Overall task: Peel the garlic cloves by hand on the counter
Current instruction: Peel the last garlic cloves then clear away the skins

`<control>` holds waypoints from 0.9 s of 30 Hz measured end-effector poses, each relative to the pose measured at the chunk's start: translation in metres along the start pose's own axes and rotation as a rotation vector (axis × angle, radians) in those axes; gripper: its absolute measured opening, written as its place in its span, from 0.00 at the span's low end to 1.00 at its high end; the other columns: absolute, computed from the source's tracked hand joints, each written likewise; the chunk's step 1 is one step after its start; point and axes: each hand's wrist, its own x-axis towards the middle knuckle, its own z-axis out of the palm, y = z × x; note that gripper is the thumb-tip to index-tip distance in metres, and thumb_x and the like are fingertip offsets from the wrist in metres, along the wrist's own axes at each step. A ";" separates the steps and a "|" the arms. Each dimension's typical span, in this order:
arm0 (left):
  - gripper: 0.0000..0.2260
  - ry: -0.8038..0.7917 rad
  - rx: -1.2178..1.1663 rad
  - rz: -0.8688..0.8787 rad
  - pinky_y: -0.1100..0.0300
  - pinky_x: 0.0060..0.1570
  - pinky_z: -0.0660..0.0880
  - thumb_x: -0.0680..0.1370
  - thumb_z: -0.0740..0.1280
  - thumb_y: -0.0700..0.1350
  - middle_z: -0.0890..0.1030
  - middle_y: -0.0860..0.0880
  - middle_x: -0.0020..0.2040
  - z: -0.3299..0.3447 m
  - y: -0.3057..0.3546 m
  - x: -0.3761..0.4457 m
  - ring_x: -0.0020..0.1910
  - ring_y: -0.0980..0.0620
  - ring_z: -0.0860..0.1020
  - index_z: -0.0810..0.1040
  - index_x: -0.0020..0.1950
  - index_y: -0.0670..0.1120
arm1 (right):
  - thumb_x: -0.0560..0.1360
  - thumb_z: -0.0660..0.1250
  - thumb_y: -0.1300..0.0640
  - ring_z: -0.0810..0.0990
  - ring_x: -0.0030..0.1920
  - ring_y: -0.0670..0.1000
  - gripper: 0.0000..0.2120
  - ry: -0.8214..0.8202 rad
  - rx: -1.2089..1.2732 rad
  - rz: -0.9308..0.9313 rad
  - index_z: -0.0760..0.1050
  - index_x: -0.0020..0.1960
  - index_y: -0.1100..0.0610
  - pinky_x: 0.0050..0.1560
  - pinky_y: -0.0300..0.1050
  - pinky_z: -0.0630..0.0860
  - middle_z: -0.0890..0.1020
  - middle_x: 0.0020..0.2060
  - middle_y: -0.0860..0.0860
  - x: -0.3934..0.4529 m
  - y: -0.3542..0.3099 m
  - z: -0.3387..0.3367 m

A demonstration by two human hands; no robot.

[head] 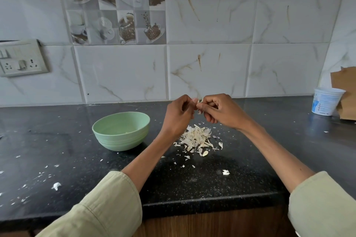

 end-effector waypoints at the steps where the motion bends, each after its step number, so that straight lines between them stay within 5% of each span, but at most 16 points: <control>1: 0.15 -0.018 0.000 0.007 0.54 0.40 0.77 0.86 0.65 0.51 0.81 0.44 0.36 0.000 0.000 0.000 0.34 0.52 0.78 0.78 0.46 0.41 | 0.83 0.69 0.48 0.84 0.31 0.49 0.13 -0.009 0.010 -0.005 0.80 0.43 0.54 0.35 0.38 0.78 0.84 0.31 0.52 0.000 0.000 0.000; 16: 0.13 -0.070 -0.347 -0.075 0.64 0.37 0.72 0.87 0.63 0.40 0.77 0.51 0.34 0.000 0.015 -0.004 0.32 0.55 0.72 0.75 0.41 0.43 | 0.85 0.65 0.53 0.79 0.34 0.51 0.16 -0.191 0.519 0.125 0.78 0.56 0.68 0.36 0.41 0.77 0.81 0.36 0.56 0.000 0.003 0.003; 27: 0.12 -0.015 -0.289 -0.144 0.65 0.37 0.75 0.86 0.65 0.43 0.80 0.51 0.34 0.001 0.012 -0.001 0.32 0.55 0.76 0.79 0.44 0.40 | 0.85 0.65 0.53 0.82 0.37 0.53 0.15 -0.153 0.388 0.093 0.80 0.57 0.66 0.40 0.43 0.80 0.84 0.39 0.58 0.002 0.008 -0.001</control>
